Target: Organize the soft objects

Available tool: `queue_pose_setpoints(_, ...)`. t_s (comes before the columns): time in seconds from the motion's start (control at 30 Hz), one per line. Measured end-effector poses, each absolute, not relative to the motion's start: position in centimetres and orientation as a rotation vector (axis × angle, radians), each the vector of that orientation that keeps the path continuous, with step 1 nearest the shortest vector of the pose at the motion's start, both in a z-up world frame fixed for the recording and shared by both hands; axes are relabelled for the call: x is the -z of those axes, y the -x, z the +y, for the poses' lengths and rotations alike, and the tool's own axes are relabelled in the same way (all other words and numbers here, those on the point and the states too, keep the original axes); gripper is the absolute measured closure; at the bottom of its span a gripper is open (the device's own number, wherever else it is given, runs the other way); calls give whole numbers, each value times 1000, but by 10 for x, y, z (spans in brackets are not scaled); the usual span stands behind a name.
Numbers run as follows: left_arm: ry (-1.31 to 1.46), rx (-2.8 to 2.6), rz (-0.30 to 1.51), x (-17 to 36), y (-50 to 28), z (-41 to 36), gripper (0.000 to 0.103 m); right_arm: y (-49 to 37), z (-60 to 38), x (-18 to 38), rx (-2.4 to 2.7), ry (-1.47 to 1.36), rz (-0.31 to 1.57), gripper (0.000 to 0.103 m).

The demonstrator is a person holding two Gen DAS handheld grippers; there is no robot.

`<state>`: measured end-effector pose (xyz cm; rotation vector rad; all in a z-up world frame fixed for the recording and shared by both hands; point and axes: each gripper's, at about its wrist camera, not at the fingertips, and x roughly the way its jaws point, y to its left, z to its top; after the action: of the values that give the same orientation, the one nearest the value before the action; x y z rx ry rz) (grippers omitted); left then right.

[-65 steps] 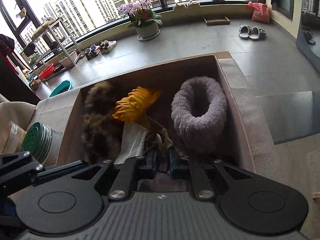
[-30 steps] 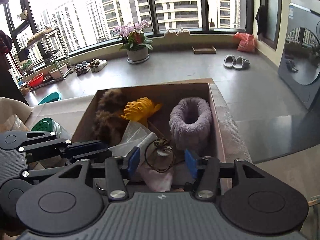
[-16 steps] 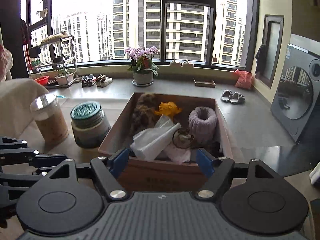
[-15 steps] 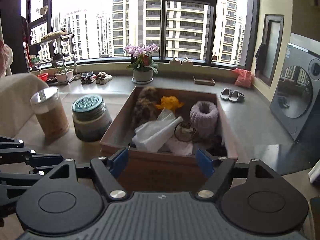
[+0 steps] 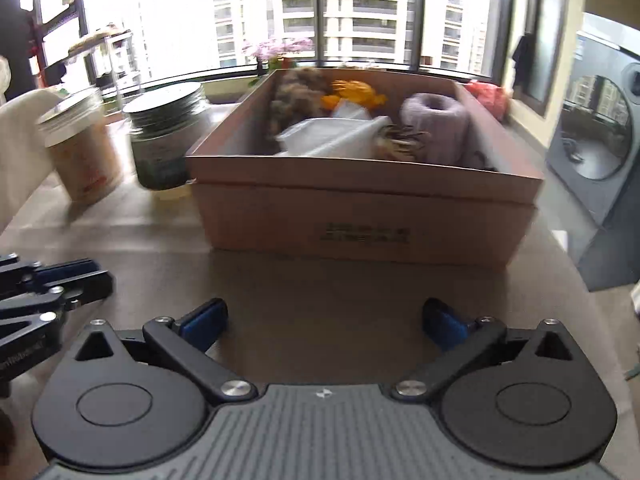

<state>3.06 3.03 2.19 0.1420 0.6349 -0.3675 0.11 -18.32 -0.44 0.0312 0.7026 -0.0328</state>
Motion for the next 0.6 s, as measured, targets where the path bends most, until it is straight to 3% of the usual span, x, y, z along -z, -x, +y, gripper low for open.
queue_pose_setpoints(0.17,-95,352,642,-21,-34,25,83,-1,-182,5,67,-46,704,0)
queue_pose_setpoints(0.27,-80,341,641,-21,-33,21,76,-9,-182,0,84,-63,740,0)
queue_pose_setpoints(0.6,-80,314,628,-19,-30,16,76,3,-165,8,37,-31,646,0)
